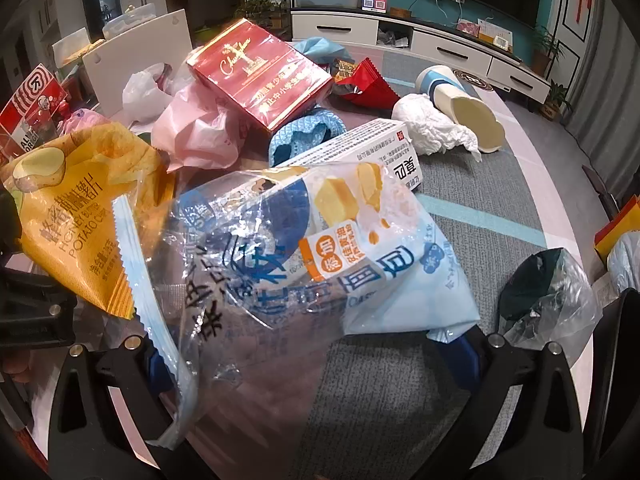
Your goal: Collect trash
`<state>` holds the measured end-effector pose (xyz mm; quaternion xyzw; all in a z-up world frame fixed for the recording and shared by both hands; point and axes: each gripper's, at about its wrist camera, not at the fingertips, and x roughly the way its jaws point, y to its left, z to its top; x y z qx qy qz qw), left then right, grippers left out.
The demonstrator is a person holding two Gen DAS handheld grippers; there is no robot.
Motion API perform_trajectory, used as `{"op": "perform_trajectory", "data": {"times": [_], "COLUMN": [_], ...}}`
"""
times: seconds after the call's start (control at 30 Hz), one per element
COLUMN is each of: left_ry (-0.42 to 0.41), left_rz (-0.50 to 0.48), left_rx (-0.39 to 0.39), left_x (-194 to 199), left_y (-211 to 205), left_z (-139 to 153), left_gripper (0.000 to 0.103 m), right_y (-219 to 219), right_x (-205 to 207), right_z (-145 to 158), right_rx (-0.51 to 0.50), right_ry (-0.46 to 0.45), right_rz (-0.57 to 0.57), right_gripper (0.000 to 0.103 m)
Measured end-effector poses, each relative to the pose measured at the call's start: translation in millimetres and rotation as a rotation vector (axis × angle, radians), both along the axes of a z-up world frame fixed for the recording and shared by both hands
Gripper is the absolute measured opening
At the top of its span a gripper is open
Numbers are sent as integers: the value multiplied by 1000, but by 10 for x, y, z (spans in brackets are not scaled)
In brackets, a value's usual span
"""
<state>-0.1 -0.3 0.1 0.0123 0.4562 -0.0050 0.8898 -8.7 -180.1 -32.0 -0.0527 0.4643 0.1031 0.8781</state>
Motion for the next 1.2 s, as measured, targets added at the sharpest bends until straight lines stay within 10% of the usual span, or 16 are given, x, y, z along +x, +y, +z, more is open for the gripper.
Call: {"op": "perform_trajectory", "data": {"times": [0.27, 0.6, 1.2], "left_ry": [93, -34, -29], "left_rz": [3, 23, 17], "left_rx": [-73, -265, -216], "left_x": [-145, -462, -106], "left_y": [57, 317, 110], "left_z": [135, 862, 1063], "left_gripper": [100, 100, 100], "right_y": [86, -81, -69], "right_x": [-76, -282, 52], "right_z": [184, 806, 1107], "right_rx": [44, 189, 242], "right_ry": [73, 27, 35], "right_rz": [-28, -43, -150], "right_gripper": [101, 101, 101]}}
